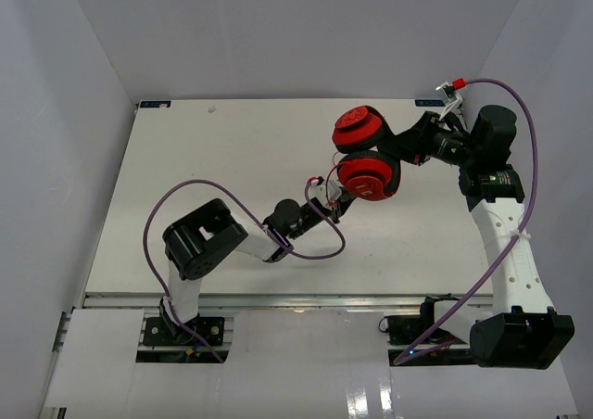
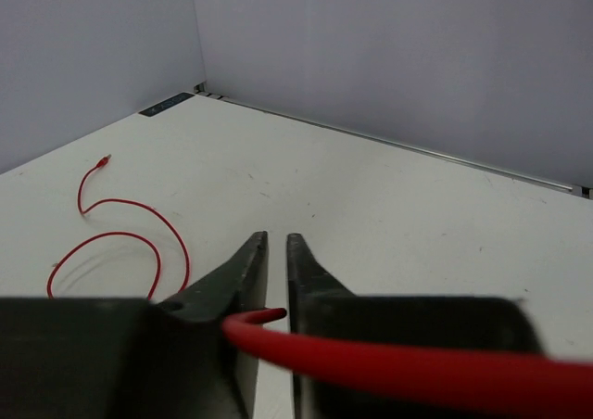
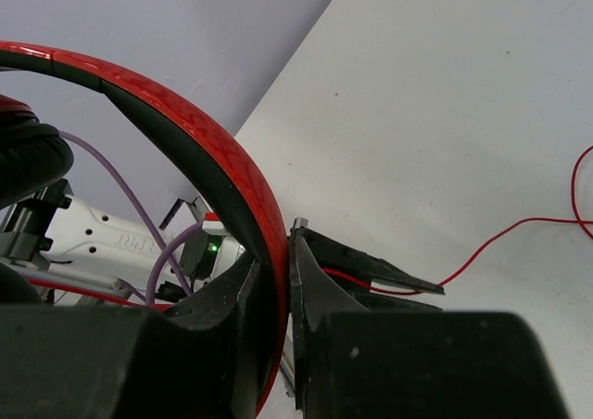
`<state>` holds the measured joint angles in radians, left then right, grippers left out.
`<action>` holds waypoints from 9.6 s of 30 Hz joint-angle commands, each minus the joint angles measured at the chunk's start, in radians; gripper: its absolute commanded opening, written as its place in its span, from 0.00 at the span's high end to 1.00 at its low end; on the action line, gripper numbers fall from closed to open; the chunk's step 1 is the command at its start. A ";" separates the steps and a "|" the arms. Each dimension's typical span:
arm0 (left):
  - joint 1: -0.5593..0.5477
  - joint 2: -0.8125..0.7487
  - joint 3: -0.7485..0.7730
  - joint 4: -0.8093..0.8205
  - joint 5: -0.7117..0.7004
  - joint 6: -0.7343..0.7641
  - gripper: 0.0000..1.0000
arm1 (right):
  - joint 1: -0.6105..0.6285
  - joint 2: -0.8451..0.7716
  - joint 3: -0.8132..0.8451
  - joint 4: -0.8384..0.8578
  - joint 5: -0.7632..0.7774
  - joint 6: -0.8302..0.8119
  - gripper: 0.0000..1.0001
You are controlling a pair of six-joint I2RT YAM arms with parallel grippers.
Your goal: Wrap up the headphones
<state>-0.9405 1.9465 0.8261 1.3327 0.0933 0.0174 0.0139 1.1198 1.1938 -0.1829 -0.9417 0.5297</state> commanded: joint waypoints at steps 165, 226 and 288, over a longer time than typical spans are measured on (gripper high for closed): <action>0.345 -0.539 -0.067 -0.511 0.498 -0.364 0.50 | 0.268 -0.005 0.160 0.102 -0.077 -0.169 0.92; 0.031 -0.565 0.091 -1.074 0.355 -0.194 1.00 | 0.391 0.081 -0.163 0.323 1.528 -0.460 0.92; 0.195 -0.742 0.223 -1.513 -0.165 0.305 0.64 | 0.449 -0.026 -0.188 -0.081 0.547 -0.699 0.92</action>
<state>-0.7948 1.2525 1.0866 -0.2011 -0.0323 0.3274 0.4700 1.1082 0.9406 -0.2502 -0.2679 -0.2026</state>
